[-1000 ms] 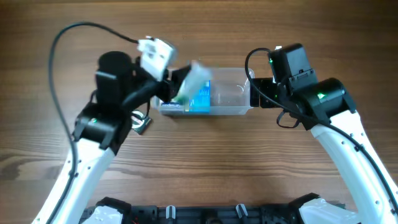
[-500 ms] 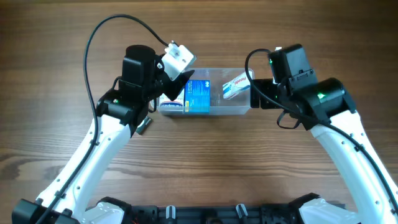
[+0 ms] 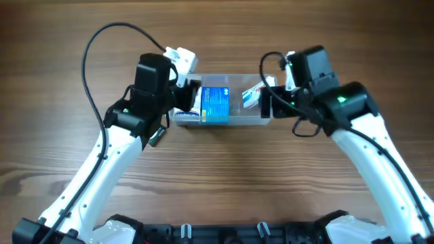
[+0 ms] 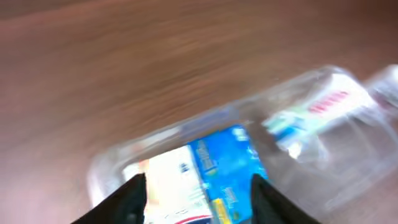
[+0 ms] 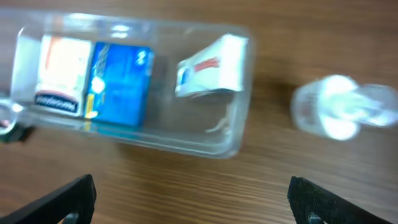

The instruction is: Pack container

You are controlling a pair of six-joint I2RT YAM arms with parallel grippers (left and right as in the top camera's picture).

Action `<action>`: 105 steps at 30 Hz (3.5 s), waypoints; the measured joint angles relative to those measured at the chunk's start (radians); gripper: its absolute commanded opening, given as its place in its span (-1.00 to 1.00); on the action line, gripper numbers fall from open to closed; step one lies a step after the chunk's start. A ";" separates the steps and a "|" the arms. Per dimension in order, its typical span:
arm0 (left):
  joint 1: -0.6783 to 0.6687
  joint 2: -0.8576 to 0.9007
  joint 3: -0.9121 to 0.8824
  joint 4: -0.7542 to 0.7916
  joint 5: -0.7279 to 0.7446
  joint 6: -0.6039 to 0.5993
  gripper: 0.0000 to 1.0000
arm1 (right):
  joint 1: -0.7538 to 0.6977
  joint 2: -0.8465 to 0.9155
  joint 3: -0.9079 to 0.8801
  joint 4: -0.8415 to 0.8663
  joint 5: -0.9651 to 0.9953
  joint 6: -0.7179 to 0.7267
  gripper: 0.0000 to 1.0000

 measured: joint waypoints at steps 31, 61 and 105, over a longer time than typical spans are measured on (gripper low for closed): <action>0.589 -0.050 0.000 -0.346 -0.193 -0.584 0.99 | 0.000 0.287 -0.014 0.299 0.090 -0.064 0.40; 0.687 -0.050 0.000 -0.378 -0.193 -0.592 1.00 | 0.000 0.287 -0.014 0.296 0.153 -0.046 0.12; 0.687 -0.050 0.000 -0.381 -0.193 -0.593 0.99 | 0.000 0.273 -0.014 0.243 -0.010 -0.043 -0.91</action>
